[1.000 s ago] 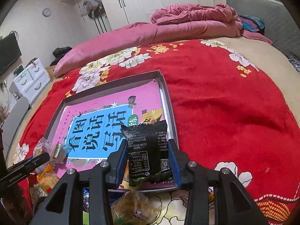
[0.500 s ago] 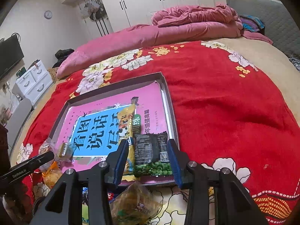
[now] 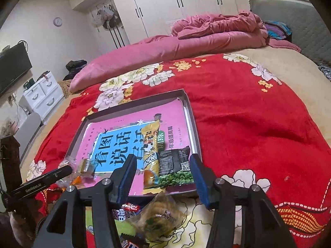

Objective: Organize snacks
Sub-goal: 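Carry both held bags into the tray and open both tools, then withdraw both tools from the tray toward the remaining snacks, then close right tool on the Snickers bar while left tool approaches the milk-candy pack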

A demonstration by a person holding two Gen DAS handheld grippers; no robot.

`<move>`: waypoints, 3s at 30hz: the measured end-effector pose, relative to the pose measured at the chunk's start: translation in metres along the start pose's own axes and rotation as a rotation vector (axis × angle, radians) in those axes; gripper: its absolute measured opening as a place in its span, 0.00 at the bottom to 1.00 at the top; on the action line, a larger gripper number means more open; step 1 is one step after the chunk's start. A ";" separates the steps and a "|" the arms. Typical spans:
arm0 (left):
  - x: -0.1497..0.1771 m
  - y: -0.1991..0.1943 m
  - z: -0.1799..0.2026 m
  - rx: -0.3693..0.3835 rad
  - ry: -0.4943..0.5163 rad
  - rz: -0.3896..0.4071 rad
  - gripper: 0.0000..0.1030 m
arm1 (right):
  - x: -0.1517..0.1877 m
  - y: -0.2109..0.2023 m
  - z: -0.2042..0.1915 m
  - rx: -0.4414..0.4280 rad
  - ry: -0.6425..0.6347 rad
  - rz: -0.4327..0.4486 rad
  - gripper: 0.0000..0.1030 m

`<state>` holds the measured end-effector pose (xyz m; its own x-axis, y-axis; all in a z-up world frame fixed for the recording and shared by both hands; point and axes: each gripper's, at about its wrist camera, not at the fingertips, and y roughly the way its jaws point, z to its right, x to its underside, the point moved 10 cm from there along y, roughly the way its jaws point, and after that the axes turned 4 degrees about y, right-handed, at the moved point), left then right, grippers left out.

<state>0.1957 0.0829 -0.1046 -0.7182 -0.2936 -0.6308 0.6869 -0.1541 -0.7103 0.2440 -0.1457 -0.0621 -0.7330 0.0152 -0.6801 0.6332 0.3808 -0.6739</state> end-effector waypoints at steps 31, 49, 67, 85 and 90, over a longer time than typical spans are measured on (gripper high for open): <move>-0.010 -0.039 0.002 -0.002 0.011 0.099 0.73 | -0.004 -0.033 -0.002 -0.001 0.004 0.053 0.61; 0.008 -0.051 0.028 0.036 0.053 0.073 0.73 | 0.009 -0.046 -0.010 -0.021 -0.015 0.039 0.63; 0.027 -0.058 0.047 0.055 0.078 0.033 0.73 | 0.033 -0.056 -0.016 -0.031 -0.042 -0.006 0.64; 0.052 -0.061 0.066 0.068 0.122 -0.030 0.73 | 0.069 -0.058 -0.026 -0.063 -0.058 -0.092 0.64; 0.057 -0.062 0.068 0.071 0.130 -0.042 0.73 | 0.078 -0.060 -0.027 -0.066 -0.055 -0.115 0.64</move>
<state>0.1195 0.0111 -0.0752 -0.7516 -0.1612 -0.6396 0.6588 -0.2313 -0.7159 0.1418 -0.1425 -0.0672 -0.7836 -0.0823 -0.6159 0.5269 0.4374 -0.7288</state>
